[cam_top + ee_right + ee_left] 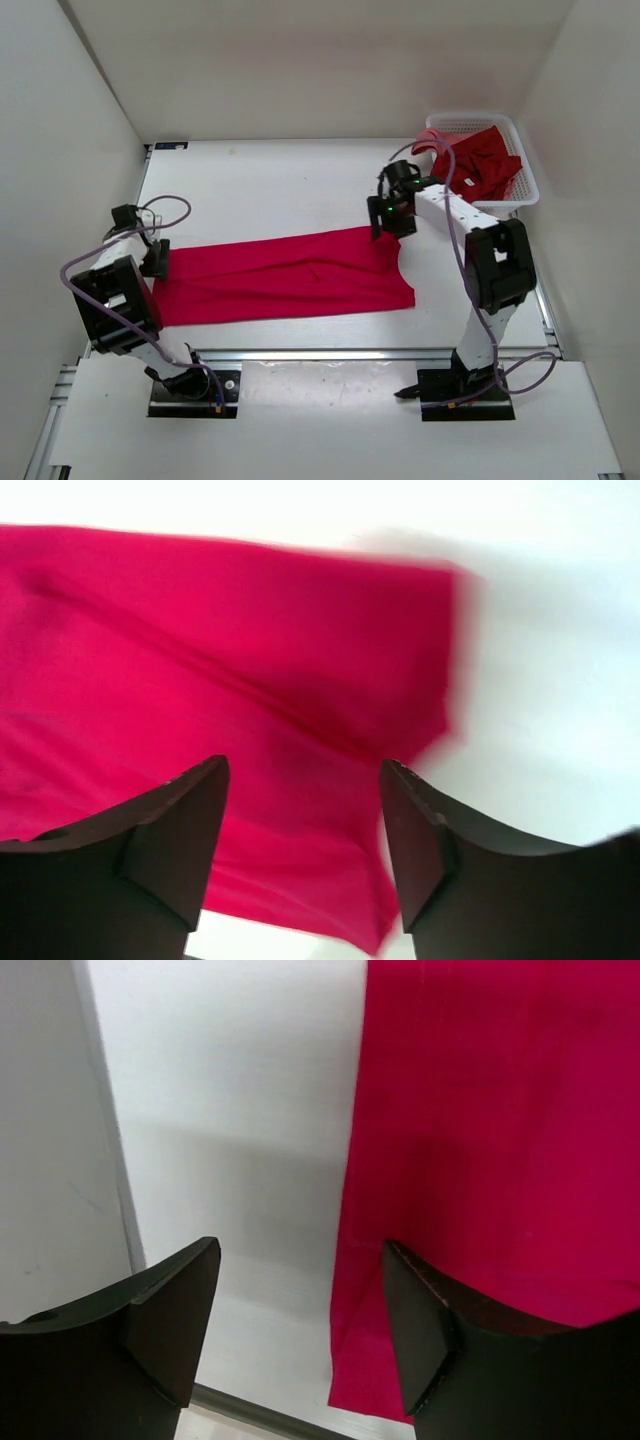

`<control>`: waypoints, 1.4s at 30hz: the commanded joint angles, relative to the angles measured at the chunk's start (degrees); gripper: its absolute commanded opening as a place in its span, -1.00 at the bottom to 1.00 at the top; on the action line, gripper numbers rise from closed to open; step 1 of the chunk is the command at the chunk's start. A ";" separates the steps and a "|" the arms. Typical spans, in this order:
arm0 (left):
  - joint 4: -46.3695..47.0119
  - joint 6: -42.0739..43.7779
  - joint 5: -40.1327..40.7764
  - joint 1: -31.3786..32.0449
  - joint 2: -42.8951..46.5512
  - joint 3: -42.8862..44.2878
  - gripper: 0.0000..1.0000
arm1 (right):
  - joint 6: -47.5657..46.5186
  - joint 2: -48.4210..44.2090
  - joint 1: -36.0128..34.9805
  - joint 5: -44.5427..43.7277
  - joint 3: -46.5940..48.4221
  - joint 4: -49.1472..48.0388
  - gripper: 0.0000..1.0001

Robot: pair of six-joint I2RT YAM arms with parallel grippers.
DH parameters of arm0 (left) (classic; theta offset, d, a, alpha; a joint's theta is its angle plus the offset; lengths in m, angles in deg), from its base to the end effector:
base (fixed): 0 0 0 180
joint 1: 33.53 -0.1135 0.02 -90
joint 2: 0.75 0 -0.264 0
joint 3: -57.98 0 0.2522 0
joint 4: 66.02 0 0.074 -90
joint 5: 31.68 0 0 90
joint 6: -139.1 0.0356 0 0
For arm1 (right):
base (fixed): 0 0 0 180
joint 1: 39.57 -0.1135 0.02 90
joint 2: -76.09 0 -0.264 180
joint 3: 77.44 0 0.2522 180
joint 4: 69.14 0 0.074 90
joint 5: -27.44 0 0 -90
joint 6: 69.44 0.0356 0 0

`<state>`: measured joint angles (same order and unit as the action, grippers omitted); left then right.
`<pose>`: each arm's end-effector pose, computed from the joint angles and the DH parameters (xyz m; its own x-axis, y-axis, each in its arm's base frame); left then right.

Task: Fold and stack the t-shirts
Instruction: Fold the other side of the tshirt into a rectangle, then rotate the tshirt 90 degrees

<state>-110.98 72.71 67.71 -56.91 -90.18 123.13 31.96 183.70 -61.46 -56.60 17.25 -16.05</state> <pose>0.2602 0.1188 0.1717 -0.9645 0.0135 -0.2637 -0.0636 0.9574 0.2818 0.3607 0.1489 0.2088 -0.9121 -0.1546 -0.3798 -0.2343 0.9566 0.1734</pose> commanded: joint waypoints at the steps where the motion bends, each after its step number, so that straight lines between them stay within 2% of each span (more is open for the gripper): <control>1: 0.61 -2.17 -2.80 0.78 -0.48 3.44 0.55 | 1.87 -7.06 3.51 -5.07 -4.27 1.80 0.26; 8: 1.50 -1.02 -1.39 2.72 -6.45 8.71 0.59 | 6.00 -11.11 6.33 -3.50 -15.52 3.38 0.32; 12: 1.49 -1.81 0.02 3.25 -10.24 11.79 0.57 | 6.44 -18.03 5.19 -3.85 -21.84 5.84 0.32; 19: 1.14 -3.05 -2.89 2.98 -10.85 15.48 0.59 | 9.60 -31.14 5.99 2.21 -34.15 5.50 0.32; 24: 0.44 -1.47 -1.48 3.08 -14.54 17.25 0.50 | 11.71 -31.33 4.14 4.51 -36.45 0.23 0.31; 28: 1.84 0.81 -0.77 3.51 -14.02 13.74 0.41 | 13.38 -28.78 3.96 2.31 -37.86 -1.45 0.26; 31: 1.67 1.52 -2.26 3.86 -12.70 11.02 0.24 | 12.60 -27.99 5.19 2.83 -38.74 -3.11 -0.02; 32: 1.67 1.87 -2.27 4.30 -12.27 10.05 0.15 | 12.25 -27.37 5.28 3.62 -38.82 -3.82 -0.27; 33: 1.84 1.52 -1.83 4.74 -12.17 9.69 -0.01 | 11.90 -27.28 5.02 4.06 -38.83 -4.26 -0.51; 34: 1.93 1.69 -1.48 4.66 -11.83 8.99 -0.12 | 11.54 -26.85 5.45 4.50 -39.00 -4.18 -0.60; 36: 1.58 1.52 -1.56 4.83 -11.39 8.28 -0.64 | 10.23 -25.70 6.06 5.03 -38.04 -4.79 -0.84; 37: 1.84 1.26 -1.30 4.74 -11.38 7.67 -0.70 | 9.87 -24.48 6.07 5.29 -37.34 -4.53 -0.96; 39: 1.32 0.82 -1.74 3.51 -10.51 8.10 -0.83 | 8.65 -23.24 7.64 4.95 -35.15 -5.93 -1.00; 42: -0.17 1.34 -2.09 2.20 -8.41 6.97 -0.82 | 4.87 -18.16 8.97 5.82 -27.53 -7.33 -1.00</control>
<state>-107.31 73.87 66.29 -52.98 -102.12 132.31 40.57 161.91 -53.88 -51.20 -17.44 -18.19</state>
